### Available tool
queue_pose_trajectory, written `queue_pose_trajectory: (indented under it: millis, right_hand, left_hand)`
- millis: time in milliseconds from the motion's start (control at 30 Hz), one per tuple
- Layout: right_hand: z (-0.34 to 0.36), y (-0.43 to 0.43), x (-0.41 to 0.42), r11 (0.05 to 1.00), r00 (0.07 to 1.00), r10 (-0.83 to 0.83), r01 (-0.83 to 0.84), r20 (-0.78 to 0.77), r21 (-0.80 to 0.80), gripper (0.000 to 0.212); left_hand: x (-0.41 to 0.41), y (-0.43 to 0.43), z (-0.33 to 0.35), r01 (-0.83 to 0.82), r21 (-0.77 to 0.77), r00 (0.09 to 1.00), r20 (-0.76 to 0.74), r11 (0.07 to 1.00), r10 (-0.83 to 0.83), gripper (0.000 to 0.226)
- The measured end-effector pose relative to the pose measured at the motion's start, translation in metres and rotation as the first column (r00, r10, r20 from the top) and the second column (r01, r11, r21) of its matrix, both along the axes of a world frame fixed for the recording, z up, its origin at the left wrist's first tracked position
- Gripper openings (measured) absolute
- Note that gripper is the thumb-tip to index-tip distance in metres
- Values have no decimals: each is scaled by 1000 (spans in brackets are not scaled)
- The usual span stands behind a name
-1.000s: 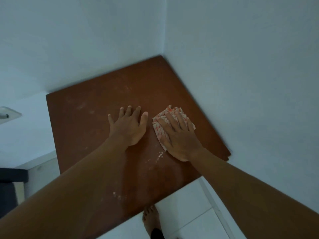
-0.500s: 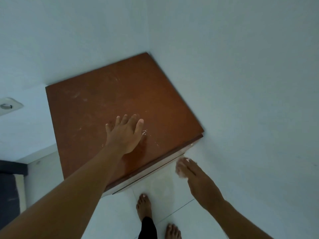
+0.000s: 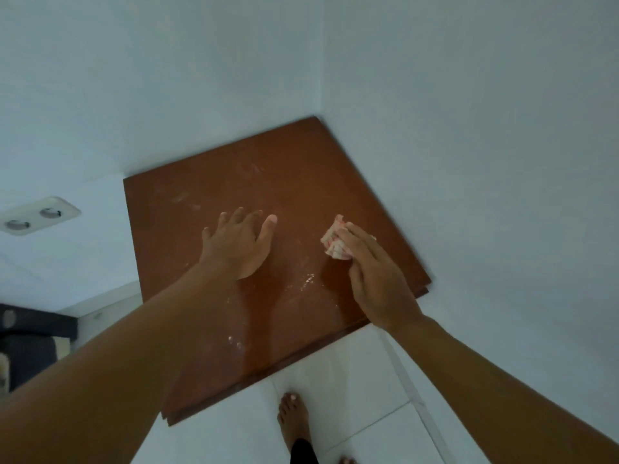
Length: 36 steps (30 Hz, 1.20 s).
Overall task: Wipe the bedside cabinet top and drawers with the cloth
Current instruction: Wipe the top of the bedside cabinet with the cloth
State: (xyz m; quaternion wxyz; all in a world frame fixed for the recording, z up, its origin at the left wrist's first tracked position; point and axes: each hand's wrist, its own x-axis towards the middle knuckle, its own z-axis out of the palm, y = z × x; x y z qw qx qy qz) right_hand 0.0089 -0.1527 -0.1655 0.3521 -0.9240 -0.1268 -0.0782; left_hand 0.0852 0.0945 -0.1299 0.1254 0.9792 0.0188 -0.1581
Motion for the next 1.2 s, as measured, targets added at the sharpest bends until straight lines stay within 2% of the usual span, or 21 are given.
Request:
queue_pose_trajectory:
  millis: [133,367,500,567,633,733,967,1200]
  right_hand:
    - [15,58,102,999,998,39,-40,-55,-28,62]
    - [9,145,252,992,993,96,-100,-66,-70,62]
    - [-6,172,305,962,990,107,-127,-93,-244,56]
    - [-16,179,322,943,981,124,-164,-152,-290,60]
    - [-27,183,331,935,977,160,-197,-144,-296,63]
    - [-44,185,337,888,963,222,-263,-151,-378,55]
    - [-67,201,334,892,958,144,-234,-249,-386,54]
    - [-63,189,323,823,935,170,-308,-310,-477,58]
  left_hand:
    - [49,30,7,-29,7,999,25,1000,29,71]
    - [132,76,-13,-43,-13,999,30,999,43,68]
    - [168,97,-32,-44,-19,999,30,999,44,66]
    - [182,104,-39,-34,-26,999,31,999,35,62]
    - [190,108,-46,-23,-25,999,23,999,24,60]
    - [191,110,-58,-8,0,1000,18,1000,8,60]
    - [185,109,-70,-1,40,1000,17,999,1,60]
    - [191,106,-62,6,77,998,-61,997,-1,61]
